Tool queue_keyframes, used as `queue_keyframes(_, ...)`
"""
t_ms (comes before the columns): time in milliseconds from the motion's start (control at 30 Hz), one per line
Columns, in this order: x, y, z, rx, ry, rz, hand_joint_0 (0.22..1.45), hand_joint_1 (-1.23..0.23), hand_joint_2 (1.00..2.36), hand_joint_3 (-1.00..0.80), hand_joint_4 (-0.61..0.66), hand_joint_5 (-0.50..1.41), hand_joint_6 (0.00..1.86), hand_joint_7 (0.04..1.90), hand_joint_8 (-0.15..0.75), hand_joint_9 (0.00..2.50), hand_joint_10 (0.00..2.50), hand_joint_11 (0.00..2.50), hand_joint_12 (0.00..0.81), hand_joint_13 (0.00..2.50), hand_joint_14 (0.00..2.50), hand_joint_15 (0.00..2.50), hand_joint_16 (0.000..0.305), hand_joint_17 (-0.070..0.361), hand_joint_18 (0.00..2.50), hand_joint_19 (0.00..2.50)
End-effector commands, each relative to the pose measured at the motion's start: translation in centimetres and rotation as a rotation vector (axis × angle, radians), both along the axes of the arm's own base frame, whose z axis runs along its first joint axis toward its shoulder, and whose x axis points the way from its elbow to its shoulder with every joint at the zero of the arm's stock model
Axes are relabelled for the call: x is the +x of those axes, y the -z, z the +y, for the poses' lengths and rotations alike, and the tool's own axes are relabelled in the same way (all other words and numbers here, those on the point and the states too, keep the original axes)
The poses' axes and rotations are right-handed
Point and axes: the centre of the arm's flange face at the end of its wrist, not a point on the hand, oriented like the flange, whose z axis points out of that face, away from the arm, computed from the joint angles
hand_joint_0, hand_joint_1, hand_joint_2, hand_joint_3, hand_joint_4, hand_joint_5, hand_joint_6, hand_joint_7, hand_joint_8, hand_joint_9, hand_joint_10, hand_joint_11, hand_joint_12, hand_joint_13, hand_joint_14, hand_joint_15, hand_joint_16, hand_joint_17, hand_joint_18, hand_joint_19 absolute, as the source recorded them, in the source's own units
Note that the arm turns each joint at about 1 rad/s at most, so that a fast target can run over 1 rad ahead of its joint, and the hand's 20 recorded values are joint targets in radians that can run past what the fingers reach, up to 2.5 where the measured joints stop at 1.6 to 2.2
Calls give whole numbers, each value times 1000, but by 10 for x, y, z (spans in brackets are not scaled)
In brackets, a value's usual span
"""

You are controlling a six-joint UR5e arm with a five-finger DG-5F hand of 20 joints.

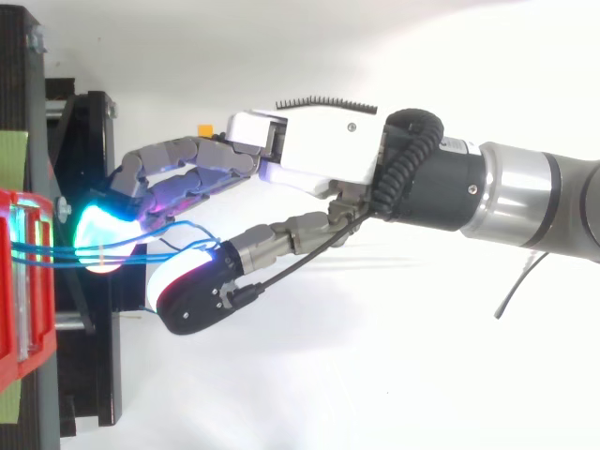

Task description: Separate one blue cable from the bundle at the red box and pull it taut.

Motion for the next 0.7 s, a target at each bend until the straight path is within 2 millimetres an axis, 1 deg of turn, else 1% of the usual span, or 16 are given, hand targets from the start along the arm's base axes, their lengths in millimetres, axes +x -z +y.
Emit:
queue_keyframes(0,-2,3,-7,15,-3,2,509,-545,1000,-499,242,-181,502,973,302,614,9,442,339,637,12,409,38,85,463,521)
queue_keyframes(233,0,0,-19,29,-18,-27,507,-516,1000,-495,235,-177,502,1013,304,609,8,443,342,635,12,410,38,86,455,523)
queue_keyframes(300,0,-1,-21,31,-23,-37,538,-547,1003,-447,219,-176,502,1034,296,609,10,452,335,634,12,416,37,82,446,540)
queue_keyframes(467,0,-2,-30,31,-65,-43,535,-579,1003,-451,210,-175,501,1064,297,609,10,456,334,641,12,415,37,83,463,539)
queue_keyframes(667,-1,-3,-32,30,-100,-45,536,-614,1004,-456,203,-173,501,1085,295,616,10,461,338,651,14,421,37,83,478,537)
